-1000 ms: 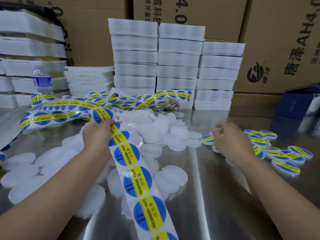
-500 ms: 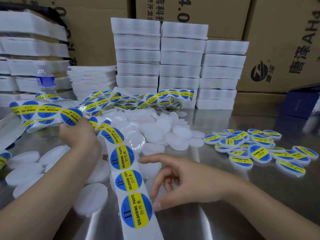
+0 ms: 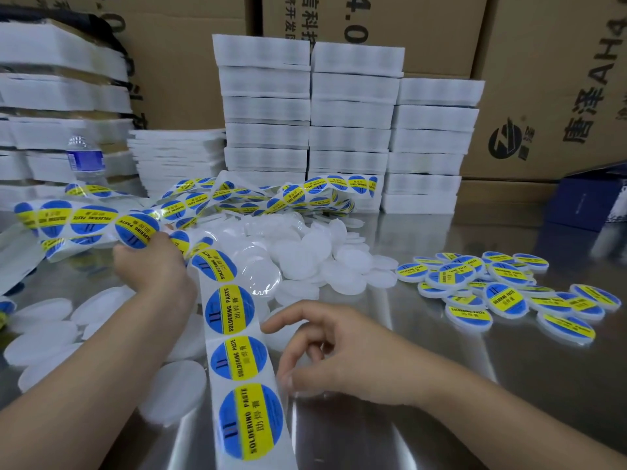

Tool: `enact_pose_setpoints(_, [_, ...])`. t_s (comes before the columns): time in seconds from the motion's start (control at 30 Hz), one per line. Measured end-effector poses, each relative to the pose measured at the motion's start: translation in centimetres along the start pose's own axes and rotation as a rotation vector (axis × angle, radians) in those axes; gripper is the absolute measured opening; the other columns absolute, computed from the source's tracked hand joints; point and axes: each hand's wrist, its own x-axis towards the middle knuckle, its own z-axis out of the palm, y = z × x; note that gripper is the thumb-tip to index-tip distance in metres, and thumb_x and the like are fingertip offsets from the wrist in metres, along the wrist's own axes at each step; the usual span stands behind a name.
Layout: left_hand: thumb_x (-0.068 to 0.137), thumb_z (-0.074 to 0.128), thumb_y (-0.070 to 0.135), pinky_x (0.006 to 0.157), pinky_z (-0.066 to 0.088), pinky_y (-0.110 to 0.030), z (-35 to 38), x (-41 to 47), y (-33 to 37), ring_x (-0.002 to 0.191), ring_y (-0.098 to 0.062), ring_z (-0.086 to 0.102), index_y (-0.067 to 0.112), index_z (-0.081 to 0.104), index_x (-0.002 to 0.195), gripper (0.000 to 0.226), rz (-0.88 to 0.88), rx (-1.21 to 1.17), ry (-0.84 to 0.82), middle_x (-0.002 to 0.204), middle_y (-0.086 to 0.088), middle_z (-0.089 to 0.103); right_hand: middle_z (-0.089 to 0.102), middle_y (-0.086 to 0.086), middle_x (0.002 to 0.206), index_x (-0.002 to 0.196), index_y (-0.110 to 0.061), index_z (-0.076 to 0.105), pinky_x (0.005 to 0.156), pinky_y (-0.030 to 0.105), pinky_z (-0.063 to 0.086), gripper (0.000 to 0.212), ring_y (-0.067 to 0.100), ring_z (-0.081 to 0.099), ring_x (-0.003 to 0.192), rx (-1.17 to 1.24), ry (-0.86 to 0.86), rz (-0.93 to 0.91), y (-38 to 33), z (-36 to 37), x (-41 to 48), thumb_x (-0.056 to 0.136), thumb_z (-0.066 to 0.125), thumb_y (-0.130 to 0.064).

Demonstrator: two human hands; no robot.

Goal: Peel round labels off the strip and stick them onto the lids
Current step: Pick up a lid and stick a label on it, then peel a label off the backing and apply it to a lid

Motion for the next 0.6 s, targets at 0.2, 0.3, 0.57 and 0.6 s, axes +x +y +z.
enact_pose_setpoints(0.2, [0.091,0.055,0.014,0.027,0.026,-0.008,0.2,0.1,-0.3,0.049,-0.004,0.035,0.019,0.039,0.1,0.019,-0.004,-0.061,-0.003,0.079,0.009,0.045,0.067,-0.016,0.078,0.099,-0.038,0.06,0.064,0.021,0.042,0.028,0.009,0.041,0.062,-0.084,0.111,0.022,0.2,-0.1,0.0,0.081,0.068,-0.019])
enact_pose_setpoints(0.3, [0.091,0.055,0.014,0.032,0.03,-0.011,0.3,0.0,0.0,0.051,-0.002,0.037,0.021,0.045,0.112,0.024,0.004,-0.056,0.012,0.089,0.008,0.049,0.064,-0.024,0.092,0.105,-0.047,0.054,0.083,0.02,0.042,0.031,0.006,0.046,0.079,-0.299,0.17,0.027,0.2,0.4,-0.1,0.079,0.068,-0.039])
enact_pose_setpoints(0.57, [0.095,0.054,0.025,0.067,0.037,-0.019,0.5,-0.7,-0.1,0.085,-0.01,0.05,0.015,0.05,0.123,0.03,0.023,-0.081,0.001,0.104,0.007,0.051,0.061,-0.029,0.101,0.118,-0.062,0.035,0.098,0.024,0.028,0.054,-0.004,0.038,0.096,-0.364,0.137,-0.018,-0.7,1.5,-0.2,0.078,0.068,-0.046])
enact_pose_setpoints(0.6, [0.096,0.052,0.028,0.071,0.035,-0.021,0.6,-0.7,0.0,0.09,-0.01,0.049,0.014,0.047,0.128,0.035,0.017,-0.075,-0.005,0.108,0.007,0.05,0.062,-0.029,0.1,0.12,-0.063,0.033,0.099,0.026,0.029,0.057,-0.003,0.039,0.097,-0.353,0.13,-0.017,-0.8,1.6,-0.2,0.078,0.068,-0.046])
